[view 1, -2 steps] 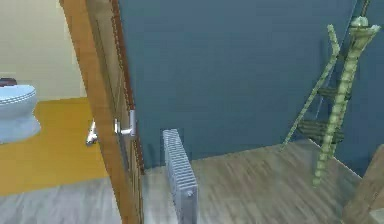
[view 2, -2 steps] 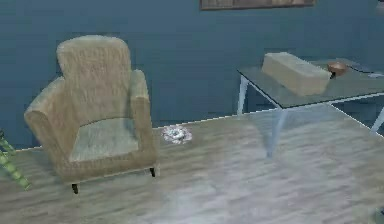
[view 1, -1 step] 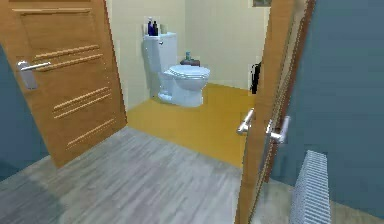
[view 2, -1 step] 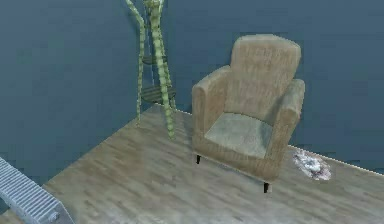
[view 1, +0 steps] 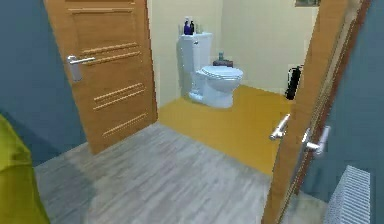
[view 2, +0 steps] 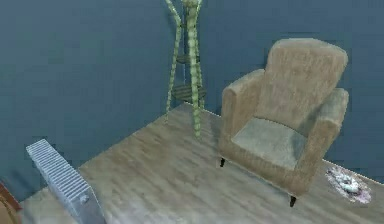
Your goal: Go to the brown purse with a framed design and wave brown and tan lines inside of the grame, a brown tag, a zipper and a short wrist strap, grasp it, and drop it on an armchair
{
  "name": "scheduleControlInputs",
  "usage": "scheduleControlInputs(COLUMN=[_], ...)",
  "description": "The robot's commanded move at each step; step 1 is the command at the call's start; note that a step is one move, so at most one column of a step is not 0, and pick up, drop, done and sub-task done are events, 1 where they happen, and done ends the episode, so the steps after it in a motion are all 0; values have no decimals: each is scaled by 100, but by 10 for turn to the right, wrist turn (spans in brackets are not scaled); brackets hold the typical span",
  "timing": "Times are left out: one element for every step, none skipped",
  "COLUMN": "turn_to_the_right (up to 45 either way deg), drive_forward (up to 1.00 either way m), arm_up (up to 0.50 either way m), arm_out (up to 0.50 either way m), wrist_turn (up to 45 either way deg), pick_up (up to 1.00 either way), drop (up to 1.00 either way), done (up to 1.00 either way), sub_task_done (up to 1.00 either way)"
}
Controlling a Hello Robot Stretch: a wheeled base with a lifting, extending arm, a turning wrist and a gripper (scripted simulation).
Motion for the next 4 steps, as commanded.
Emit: scheduleControlInputs(turn_to_the_right=[0,360,0,60], drive_forward=[95,0,100,0], arm_up=[0,0,0,0], arm_out=[0,0,0,0], wrist_turn=[0,0,0,0], pick_up=[0,0,0,0], drop=[0,0,0,0], done=[0,0,0,0], sub_task_done=[0,0,0,0])
